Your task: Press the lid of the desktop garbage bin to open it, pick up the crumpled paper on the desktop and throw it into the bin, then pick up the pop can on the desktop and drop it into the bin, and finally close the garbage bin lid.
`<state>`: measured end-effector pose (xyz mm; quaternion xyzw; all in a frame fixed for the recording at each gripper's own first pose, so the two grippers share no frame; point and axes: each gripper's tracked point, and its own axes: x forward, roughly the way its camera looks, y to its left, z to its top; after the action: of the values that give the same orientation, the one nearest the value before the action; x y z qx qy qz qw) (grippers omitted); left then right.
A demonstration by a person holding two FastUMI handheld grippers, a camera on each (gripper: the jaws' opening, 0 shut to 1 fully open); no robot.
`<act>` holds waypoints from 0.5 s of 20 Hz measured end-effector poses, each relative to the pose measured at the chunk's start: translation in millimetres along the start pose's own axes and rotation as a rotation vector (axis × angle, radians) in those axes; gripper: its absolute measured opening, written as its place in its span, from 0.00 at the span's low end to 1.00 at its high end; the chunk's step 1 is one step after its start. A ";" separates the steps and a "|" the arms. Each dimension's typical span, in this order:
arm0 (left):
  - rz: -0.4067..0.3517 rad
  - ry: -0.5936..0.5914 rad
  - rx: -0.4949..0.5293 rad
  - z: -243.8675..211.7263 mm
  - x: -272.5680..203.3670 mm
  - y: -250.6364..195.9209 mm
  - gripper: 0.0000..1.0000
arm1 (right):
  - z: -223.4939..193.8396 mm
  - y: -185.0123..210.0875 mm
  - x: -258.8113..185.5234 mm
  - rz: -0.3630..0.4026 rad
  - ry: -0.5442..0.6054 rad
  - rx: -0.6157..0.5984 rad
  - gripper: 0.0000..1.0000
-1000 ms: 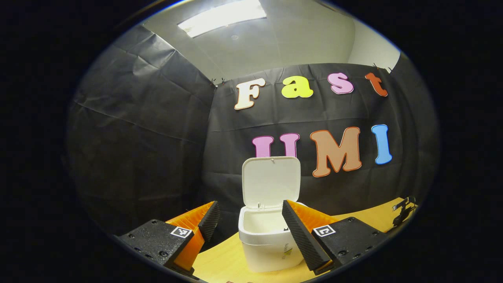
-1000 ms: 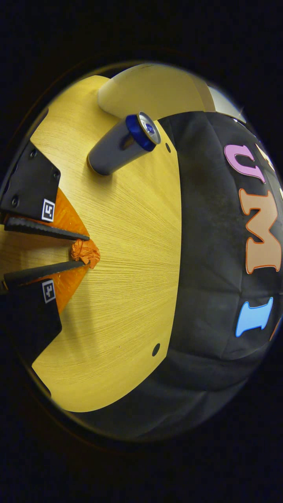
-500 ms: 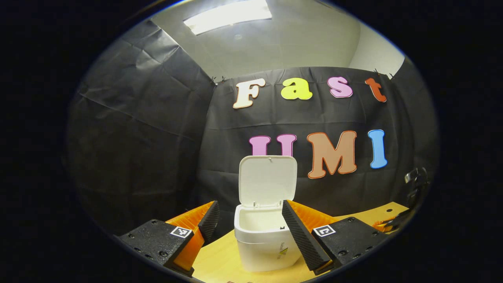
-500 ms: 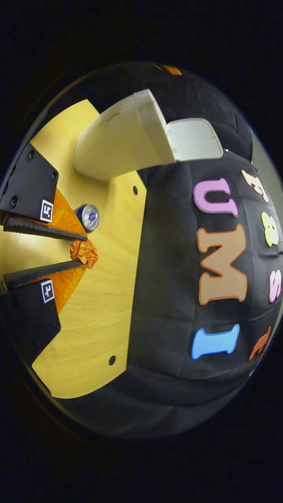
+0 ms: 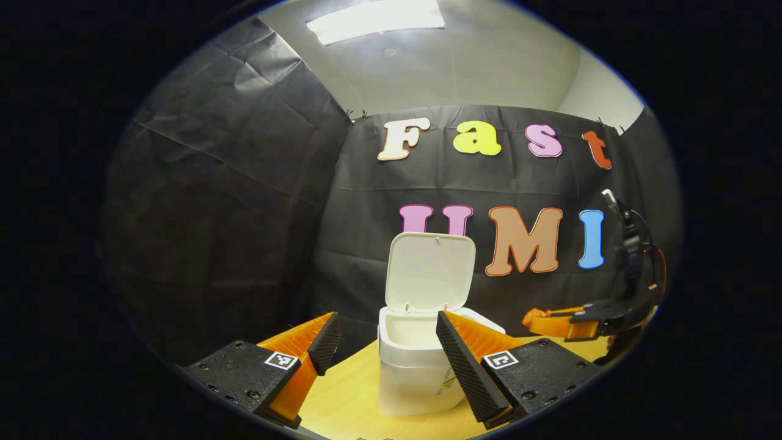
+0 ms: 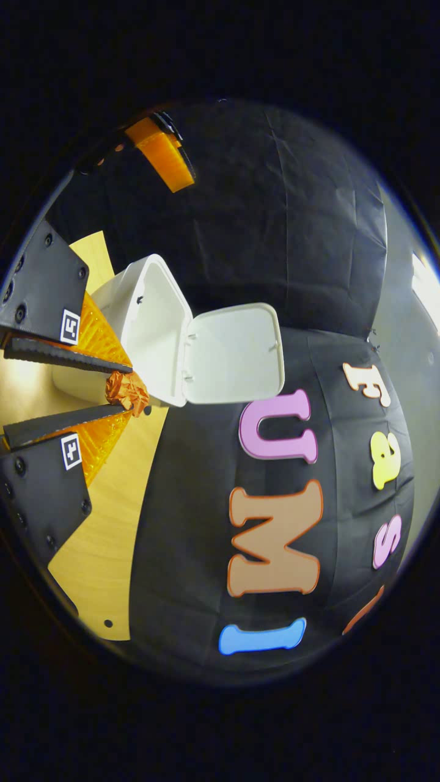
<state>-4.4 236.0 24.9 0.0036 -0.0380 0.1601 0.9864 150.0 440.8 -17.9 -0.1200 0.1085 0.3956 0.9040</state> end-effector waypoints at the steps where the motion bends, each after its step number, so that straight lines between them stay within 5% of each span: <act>1: 0.011 0.014 0.007 -4.4 -3.5 6.3 0.94 | 5.8 9.8 11.5 0.018 -0.003 -0.008 0.41; 6: 0.035 0.046 0.021 -9.9 -11.2 21.9 0.94 | 19.4 34.5 55.2 0.069 0.019 -0.015 0.39; 10: 0.025 0.042 0.040 -9.0 -7.4 21.9 0.94 | 19.0 43.2 56.3 0.079 0.035 -0.050 0.66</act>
<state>-17.6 254.6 15.2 0.0195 -0.0142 0.1733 0.9846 157.3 513.8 -22.0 -0.1449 0.1190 0.4315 0.8824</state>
